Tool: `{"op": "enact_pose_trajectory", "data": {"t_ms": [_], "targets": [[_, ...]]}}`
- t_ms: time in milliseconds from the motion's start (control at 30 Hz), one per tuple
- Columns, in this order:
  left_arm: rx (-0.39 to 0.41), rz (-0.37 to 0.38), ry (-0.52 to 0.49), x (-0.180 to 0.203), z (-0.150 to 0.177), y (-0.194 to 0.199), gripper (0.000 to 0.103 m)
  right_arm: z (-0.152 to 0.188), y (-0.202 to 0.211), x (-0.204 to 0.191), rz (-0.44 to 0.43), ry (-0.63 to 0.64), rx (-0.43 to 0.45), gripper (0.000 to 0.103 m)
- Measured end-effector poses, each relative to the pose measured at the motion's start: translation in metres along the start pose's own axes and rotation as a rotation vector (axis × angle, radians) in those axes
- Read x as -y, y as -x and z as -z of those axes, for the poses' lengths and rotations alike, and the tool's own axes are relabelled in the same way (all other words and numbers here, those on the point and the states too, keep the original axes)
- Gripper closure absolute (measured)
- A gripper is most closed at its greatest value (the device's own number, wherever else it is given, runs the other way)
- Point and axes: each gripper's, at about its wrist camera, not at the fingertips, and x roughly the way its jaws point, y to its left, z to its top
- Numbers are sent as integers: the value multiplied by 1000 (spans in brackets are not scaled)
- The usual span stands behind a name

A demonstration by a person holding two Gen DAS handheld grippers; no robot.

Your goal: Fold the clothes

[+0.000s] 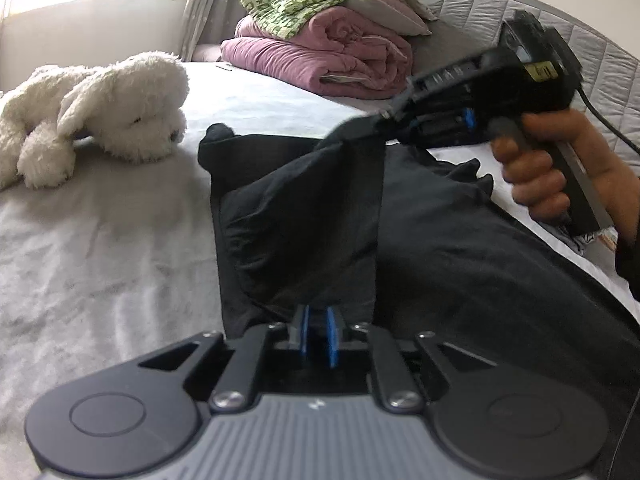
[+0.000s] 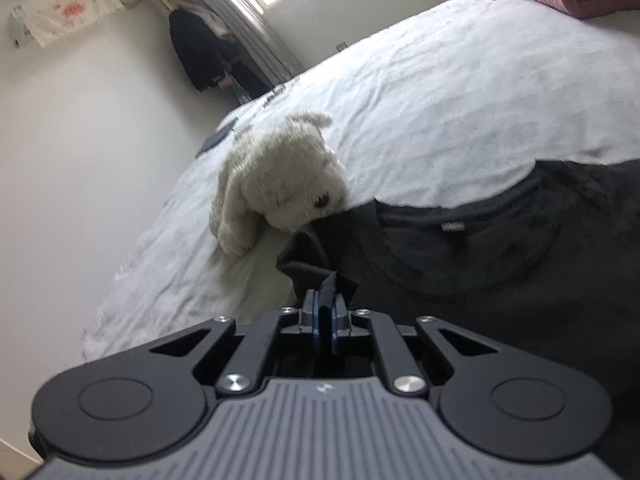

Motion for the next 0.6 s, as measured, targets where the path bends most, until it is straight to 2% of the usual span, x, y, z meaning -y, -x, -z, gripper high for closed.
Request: {"op": "enact_pose_trajectory", "data": {"t_ms": [100,233,267,333,433,500,533,600], "targets": [[2,11,10,-3,1,1,93,4,-7,2,73,54,-29,95],[13,9,-7,-1,1,4,93,10,-15,5,171,126,-67,87],[22,5,-12,-1,0,6,93,9,-16,5,166,133,-70,87],[42,-1,-18,0,-2,9,86,2,-16,3,107,117,-66,83],[69,12,-28,3,-4,16,76,5,-22,9,127,101,-93,83],[80,18,-34,5,-5,19,76,7,-27,12,141,91,-111,83],[86,15,-36,5,-6,20,76,9,-27,15,142,80,-112,84],[104,14,-44,6,-8,24,74,10,-21,17,120,28,-78,91]]}}
